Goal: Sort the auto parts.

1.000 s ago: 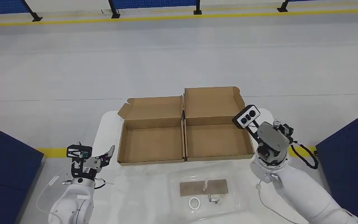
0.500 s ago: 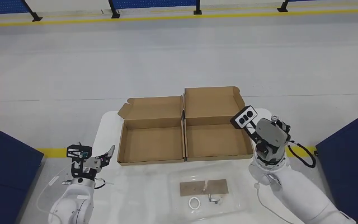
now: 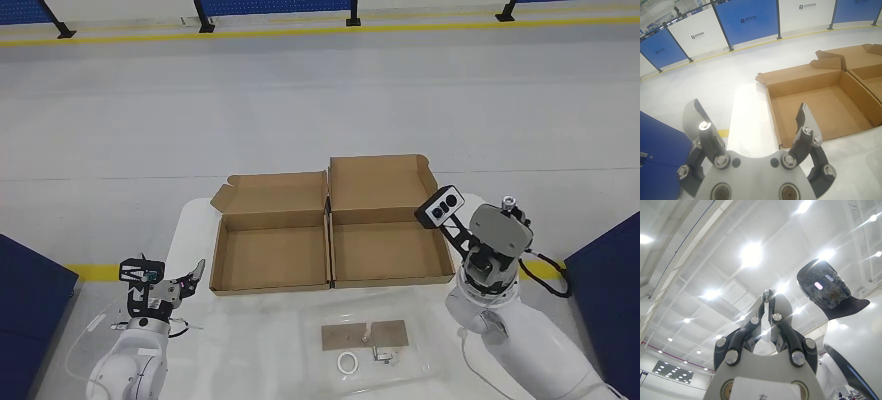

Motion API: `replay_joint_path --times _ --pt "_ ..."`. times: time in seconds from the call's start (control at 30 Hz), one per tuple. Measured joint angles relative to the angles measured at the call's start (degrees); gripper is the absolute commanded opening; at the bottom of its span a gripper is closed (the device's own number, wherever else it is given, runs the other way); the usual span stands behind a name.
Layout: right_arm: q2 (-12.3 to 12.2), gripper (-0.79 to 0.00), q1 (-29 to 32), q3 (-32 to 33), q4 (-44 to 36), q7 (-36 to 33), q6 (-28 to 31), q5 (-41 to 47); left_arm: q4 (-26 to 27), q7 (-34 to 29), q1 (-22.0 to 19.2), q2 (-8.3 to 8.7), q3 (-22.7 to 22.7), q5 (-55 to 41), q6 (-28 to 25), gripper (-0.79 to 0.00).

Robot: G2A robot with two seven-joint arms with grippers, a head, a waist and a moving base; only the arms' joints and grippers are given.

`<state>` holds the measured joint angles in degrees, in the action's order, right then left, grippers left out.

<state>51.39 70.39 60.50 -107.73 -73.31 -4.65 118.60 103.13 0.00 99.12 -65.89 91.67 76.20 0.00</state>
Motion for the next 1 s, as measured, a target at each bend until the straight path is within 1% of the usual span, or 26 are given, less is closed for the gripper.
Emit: replay_joint_path --times 0.13,1.0 --pt "0.52 -0.785 0.43 0.47 -0.13 0.52 -0.91 -0.5 0.0 0.0 0.0 0.0 0.0 0.0 0.0 0.0" --pt "0.64 -0.785 0.53 0.7 -0.45 1.22 -0.92 -0.91 0.0 0.0 0.0 0.0 0.0 0.0 0.0 0.0"
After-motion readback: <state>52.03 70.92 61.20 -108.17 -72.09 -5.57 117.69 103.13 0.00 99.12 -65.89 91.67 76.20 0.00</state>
